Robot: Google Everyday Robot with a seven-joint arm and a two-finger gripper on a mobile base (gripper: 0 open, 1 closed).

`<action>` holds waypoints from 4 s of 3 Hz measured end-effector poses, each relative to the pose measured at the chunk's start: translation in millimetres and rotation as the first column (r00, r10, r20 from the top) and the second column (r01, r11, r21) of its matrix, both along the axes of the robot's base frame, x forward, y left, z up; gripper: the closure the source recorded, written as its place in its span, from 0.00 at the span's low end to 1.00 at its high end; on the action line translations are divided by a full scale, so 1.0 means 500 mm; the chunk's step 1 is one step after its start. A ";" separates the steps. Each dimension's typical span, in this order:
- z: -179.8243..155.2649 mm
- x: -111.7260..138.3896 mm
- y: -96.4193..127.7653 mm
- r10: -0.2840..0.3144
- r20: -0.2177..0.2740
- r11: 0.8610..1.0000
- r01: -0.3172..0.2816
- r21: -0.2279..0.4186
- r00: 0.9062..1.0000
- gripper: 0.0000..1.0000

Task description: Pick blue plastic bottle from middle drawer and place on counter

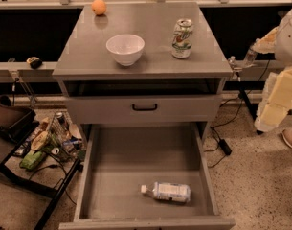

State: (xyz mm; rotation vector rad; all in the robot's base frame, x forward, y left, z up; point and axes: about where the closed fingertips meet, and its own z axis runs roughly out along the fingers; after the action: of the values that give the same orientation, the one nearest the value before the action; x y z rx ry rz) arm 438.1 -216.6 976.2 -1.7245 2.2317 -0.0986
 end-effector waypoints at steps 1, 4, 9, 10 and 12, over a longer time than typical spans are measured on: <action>0.000 0.000 0.000 0.000 0.000 1.000 0.000 0.000 1.000 0.00; -0.228 -0.017 0.140 -0.038 0.100 0.996 0.045 -0.072 0.994 0.00; -0.707 0.037 0.353 0.055 -0.031 0.998 -0.056 -0.029 0.998 0.00; -0.826 0.031 0.416 0.092 -0.066 0.995 -0.089 0.042 0.994 0.00; -1.080 0.097 0.493 0.118 -0.097 0.990 -0.109 0.087 0.988 0.00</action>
Offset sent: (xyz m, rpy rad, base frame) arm 0.0088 0.0493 -0.0980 -0.0594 -0.0028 -0.1254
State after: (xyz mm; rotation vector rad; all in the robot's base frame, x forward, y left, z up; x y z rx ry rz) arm 486.7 30.0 436.1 -1.8459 2.1692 0.1084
